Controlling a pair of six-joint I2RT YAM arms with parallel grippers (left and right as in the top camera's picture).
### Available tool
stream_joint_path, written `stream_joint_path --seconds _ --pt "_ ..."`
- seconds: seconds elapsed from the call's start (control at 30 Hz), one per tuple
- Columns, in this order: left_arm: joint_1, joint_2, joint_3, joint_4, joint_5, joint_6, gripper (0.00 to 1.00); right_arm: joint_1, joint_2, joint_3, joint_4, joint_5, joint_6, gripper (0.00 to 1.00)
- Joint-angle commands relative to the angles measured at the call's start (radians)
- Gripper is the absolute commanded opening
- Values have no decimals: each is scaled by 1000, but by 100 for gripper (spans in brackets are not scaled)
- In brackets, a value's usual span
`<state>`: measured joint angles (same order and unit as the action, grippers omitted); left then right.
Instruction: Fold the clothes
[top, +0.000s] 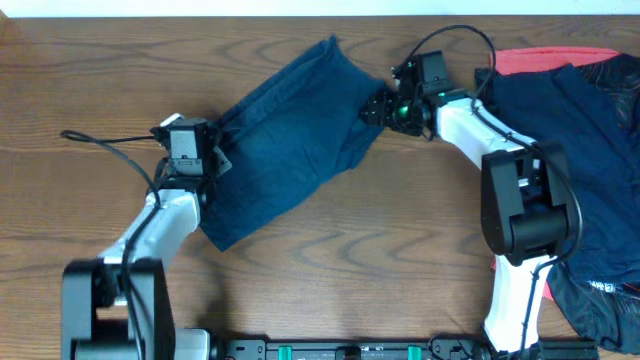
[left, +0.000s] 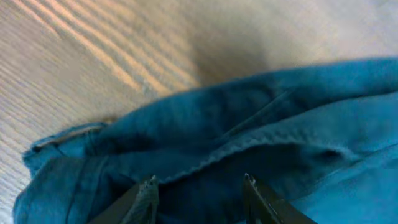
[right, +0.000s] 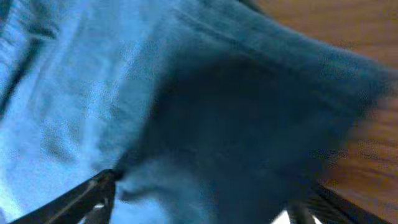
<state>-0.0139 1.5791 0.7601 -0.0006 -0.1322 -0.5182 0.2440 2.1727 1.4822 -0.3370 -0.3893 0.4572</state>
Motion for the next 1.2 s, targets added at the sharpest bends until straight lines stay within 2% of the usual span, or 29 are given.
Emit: stream_joint_path --seconds 0.0,0.03,0.07,0.13,0.17,0.3,0.47,0.6,0.87,1.0,1.03,1.07,1.17 --pt "13 61 18 -2 -46 32 46 24 33 -3 11 19 79 75" --pt "17 71 18 -3 -57 32 46 26 34 -3 11 34 91 70" --pt "23 80 18 -7 -68 32 46 29 42 -3 11 47 102 59" --pt "35 82 18 -22 -71 32 46 31 45 -3 6 53 107 13" --pt "43 79 18 -31 -70 31 46 31 45 -3 -9 53 107 1" --pt "62 72 18 -68 -48 32 46 -5 24 -3 -164 140 160 1" --pt "60 72 18 -65 166 54 46 -49 -42 -3 -358 306 193 1" --pt "56 72 18 -55 263 55 46 -42 -110 -3 -474 379 194 1" --pt "56 69 26 -35 316 122 47 -4 -164 -3 -739 393 231 2" --pt "60 8 35 -63 335 122 76 2 -170 -3 -778 422 238 4" --pt "61 -15 36 -72 335 122 85 0 -174 -3 -777 441 238 4" --pt "61 -54 36 -94 335 122 100 -4 -182 0 -777 459 238 4" --pt "61 -176 36 -208 334 121 98 -23 -207 14 -772 498 238 6"
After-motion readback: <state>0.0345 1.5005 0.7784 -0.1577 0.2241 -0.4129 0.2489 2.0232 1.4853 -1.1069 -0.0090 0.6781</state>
